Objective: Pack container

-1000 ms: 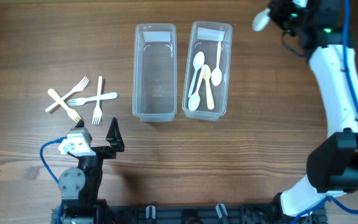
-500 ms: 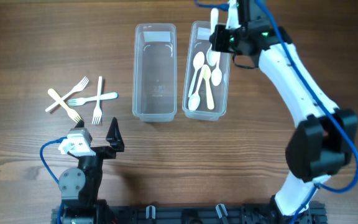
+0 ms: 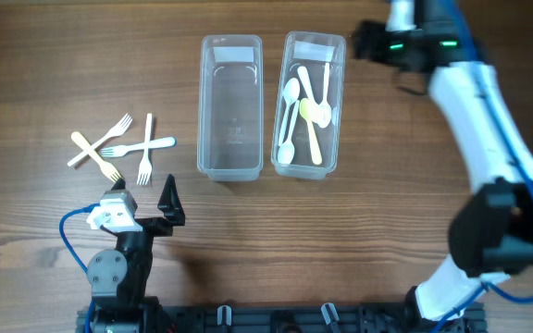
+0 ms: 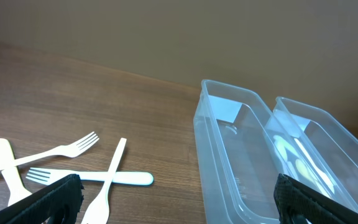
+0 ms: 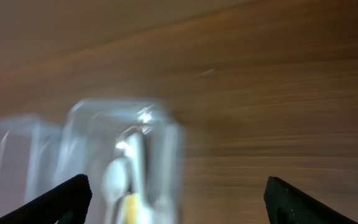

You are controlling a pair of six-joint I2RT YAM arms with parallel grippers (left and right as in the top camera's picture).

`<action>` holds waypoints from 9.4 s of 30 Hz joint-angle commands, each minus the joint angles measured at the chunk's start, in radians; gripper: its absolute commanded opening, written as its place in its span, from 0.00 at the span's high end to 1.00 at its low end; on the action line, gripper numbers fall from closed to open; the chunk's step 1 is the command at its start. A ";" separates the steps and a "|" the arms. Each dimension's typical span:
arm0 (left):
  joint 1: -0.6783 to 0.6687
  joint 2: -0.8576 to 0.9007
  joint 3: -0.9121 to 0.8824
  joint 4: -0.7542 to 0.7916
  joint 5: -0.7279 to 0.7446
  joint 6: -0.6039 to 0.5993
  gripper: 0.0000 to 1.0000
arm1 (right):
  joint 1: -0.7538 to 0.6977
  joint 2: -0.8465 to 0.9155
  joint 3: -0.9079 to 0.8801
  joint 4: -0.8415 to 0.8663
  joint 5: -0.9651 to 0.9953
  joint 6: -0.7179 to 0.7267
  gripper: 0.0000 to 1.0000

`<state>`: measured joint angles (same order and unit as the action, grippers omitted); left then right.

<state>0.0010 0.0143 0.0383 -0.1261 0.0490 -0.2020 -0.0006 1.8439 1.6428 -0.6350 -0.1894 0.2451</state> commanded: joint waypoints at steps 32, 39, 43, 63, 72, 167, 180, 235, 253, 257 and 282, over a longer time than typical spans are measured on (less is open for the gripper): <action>-0.005 -0.008 -0.008 0.003 -0.010 0.019 0.00 | -0.201 -0.073 0.019 -0.204 0.130 -0.295 0.01; -0.005 0.015 0.053 0.086 -0.099 -0.064 0.00 | -0.201 -0.073 0.019 -0.204 0.130 -0.296 0.00; -0.005 0.168 0.262 -0.013 -0.216 -0.063 0.00 | -0.201 -0.073 0.019 -0.204 0.130 -0.295 0.01; -0.003 1.646 1.356 -0.407 -0.226 0.068 0.06 | -0.201 -0.073 0.019 -0.204 0.130 -0.295 0.00; -0.003 1.834 1.355 -0.478 -0.223 0.085 0.27 | -0.201 -0.073 0.019 -0.204 0.130 -0.295 0.00; -0.072 1.993 1.881 -0.877 -0.108 0.106 0.19 | -0.201 -0.073 0.019 -0.203 0.130 -0.295 0.00; 0.201 1.997 1.878 -1.025 -0.106 0.309 0.14 | -0.201 -0.073 0.019 -0.204 0.130 -0.295 0.00; 0.322 2.298 1.764 -0.966 0.085 1.144 0.27 | -0.201 -0.073 0.019 -0.203 0.130 -0.295 0.00; 0.319 2.338 1.764 -1.011 0.065 1.137 0.57 | -0.201 -0.073 0.019 -0.203 0.130 -0.295 0.00; 0.318 2.338 1.764 -1.019 0.043 1.138 0.66 | -0.201 -0.073 0.019 -0.203 0.130 -0.295 0.00; 0.140 2.214 2.096 -0.917 0.017 0.644 0.96 | -0.201 -0.073 0.019 -0.204 0.130 -0.295 0.00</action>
<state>0.2264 2.3013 2.0914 -1.0416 0.0250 0.6785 -0.2047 1.7927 1.6474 -0.8410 -0.0696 -0.0322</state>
